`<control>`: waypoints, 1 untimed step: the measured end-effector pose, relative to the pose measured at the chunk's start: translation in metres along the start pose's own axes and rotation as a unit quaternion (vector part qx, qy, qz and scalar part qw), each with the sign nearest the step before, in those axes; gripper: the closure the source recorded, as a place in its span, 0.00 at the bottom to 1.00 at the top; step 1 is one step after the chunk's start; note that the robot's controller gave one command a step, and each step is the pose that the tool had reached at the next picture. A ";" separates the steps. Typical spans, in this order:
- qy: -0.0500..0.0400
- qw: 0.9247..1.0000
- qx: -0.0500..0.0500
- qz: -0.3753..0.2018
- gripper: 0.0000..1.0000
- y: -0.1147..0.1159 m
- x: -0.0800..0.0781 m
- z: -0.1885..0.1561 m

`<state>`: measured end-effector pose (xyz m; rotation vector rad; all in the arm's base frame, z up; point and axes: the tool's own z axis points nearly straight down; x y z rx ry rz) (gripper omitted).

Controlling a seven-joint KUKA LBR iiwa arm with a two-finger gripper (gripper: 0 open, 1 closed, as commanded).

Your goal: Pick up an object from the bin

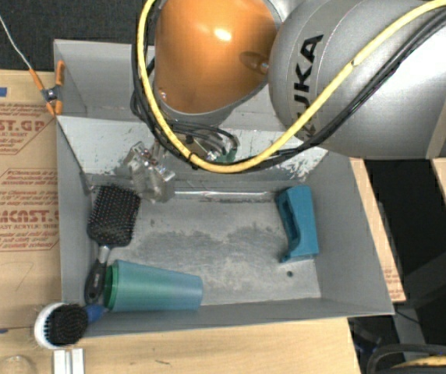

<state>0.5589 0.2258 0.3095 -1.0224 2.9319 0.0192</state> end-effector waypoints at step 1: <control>0.001 0.999 -0.001 0.032 1.00 0.012 0.039 0.040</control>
Offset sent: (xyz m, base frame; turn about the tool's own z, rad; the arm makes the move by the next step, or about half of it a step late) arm -0.0354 -0.0140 -0.0398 0.0641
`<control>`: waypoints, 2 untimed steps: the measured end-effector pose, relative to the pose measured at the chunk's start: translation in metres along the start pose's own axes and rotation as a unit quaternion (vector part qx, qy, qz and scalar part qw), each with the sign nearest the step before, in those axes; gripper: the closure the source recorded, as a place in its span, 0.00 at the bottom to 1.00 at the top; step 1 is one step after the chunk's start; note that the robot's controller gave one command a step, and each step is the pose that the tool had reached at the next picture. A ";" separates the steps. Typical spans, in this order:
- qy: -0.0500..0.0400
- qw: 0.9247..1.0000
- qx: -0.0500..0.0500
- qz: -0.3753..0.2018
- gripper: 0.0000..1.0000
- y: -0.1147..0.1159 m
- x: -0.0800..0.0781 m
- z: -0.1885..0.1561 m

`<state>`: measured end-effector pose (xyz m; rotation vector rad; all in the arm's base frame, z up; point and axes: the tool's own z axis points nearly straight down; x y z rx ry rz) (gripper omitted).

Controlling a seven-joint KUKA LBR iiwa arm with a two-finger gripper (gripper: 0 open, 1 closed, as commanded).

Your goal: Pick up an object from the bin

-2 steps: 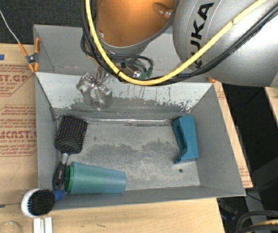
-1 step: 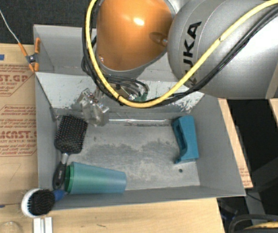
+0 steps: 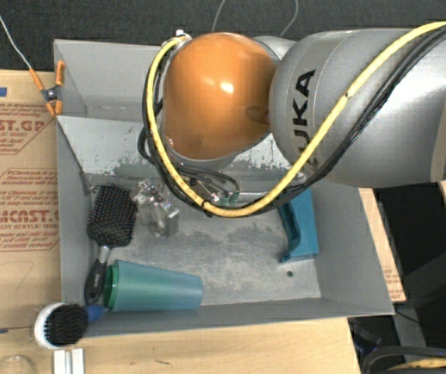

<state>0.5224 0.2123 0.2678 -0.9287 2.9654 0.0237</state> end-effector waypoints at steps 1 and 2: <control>-0.004 1.000 0.000 -0.008 1.00 0.036 -0.007 -0.043; -0.006 1.000 -0.001 -0.003 1.00 0.003 -0.048 0.007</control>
Offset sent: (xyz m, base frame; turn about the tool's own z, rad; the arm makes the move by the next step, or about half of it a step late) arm -0.0154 0.0293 0.0407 -0.0122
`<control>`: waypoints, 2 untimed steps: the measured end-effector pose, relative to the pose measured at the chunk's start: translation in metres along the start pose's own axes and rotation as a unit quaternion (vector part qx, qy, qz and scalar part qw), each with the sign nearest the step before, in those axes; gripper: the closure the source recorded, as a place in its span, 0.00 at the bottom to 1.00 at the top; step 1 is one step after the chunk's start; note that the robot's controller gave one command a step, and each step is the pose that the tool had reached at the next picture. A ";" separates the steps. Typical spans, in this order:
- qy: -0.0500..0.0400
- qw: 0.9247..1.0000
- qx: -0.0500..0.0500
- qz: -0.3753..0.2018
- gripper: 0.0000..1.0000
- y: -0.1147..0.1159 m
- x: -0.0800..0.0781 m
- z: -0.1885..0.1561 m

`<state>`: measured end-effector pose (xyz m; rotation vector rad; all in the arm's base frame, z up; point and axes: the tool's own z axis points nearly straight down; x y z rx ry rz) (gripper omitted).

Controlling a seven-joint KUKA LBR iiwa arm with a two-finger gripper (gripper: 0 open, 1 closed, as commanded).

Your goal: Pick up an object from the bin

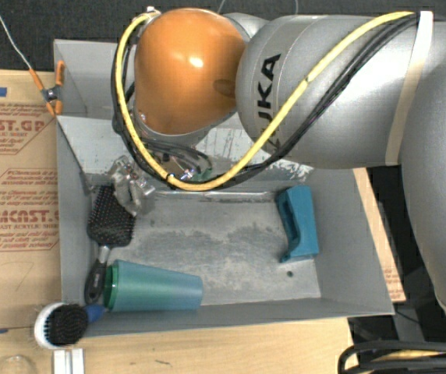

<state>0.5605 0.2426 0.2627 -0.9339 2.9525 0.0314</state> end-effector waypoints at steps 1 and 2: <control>0.002 0.994 -0.001 0.113 1.00 0.010 0.025 0.071; -0.001 0.994 -0.001 0.113 0.00 0.010 0.023 0.068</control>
Offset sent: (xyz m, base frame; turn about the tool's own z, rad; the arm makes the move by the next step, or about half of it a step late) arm -0.0223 -0.0040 -0.0690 0.2274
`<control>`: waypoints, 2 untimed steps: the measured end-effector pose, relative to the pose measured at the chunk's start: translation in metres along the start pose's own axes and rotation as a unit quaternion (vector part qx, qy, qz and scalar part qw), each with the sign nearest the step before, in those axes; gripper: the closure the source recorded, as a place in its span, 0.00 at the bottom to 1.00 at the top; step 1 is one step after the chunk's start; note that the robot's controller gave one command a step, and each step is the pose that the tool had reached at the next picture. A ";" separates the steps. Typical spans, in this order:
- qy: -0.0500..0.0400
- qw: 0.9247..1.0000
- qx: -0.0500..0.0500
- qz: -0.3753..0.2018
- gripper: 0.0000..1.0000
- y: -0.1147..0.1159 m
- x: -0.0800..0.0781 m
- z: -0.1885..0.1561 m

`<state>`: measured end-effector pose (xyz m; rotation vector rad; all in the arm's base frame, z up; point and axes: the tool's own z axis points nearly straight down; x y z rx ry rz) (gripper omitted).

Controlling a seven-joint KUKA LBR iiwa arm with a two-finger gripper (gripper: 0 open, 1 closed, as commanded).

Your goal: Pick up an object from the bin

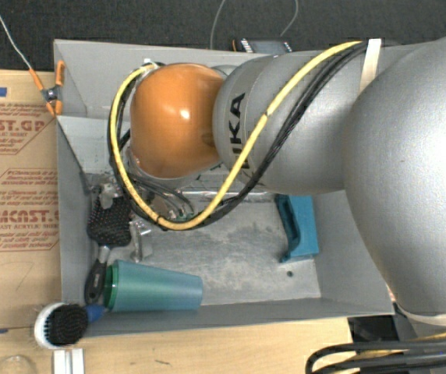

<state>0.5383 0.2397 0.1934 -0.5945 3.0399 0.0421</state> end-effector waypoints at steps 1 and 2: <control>-0.002 0.991 -0.001 -0.136 0.00 -0.014 -0.039 0.127; -0.027 0.980 0.006 -0.197 0.00 -0.022 0.007 0.113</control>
Offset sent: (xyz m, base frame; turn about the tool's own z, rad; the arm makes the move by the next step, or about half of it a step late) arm 0.0458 0.0044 -0.1234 -0.2719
